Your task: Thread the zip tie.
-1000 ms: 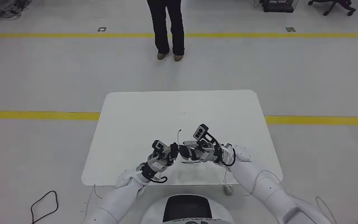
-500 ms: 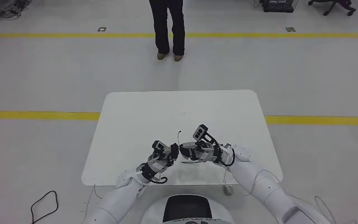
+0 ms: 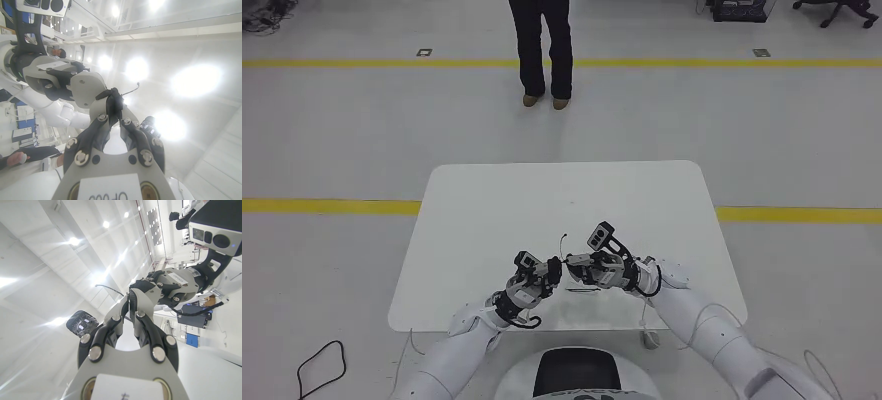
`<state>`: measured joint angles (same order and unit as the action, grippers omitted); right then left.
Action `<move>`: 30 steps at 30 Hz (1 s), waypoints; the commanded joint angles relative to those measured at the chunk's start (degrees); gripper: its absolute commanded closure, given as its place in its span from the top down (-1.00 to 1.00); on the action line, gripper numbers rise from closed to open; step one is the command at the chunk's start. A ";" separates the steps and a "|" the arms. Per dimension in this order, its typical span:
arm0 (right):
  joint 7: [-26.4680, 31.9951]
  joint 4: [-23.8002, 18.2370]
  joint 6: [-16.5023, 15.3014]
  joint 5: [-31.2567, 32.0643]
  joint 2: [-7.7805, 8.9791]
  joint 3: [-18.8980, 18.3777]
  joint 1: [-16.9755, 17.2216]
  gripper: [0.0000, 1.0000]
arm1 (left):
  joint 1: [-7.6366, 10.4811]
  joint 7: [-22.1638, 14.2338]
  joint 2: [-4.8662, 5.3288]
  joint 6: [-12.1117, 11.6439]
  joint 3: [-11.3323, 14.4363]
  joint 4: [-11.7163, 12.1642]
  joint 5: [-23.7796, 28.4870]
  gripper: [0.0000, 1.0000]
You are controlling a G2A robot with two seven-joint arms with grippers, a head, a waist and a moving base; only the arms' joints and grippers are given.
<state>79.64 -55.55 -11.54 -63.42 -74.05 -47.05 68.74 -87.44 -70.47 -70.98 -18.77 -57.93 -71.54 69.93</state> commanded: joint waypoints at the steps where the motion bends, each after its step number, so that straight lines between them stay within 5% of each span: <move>1: 0.00 -0.02 -0.01 0.08 -0.01 -0.05 0.03 -0.94 | -0.02 0.04 -0.01 -0.01 -0.02 0.01 -0.01 -1.00; 30: 0.00 0.81 0.21 1.42 -0.22 -0.61 0.13 -1.00 | -0.04 0.38 -0.11 -0.22 -0.15 0.18 -0.16 -1.00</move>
<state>79.64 -54.81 -11.34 -62.03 -74.26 -47.65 68.88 -87.48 -70.09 -71.09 -18.99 -58.08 -71.35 69.77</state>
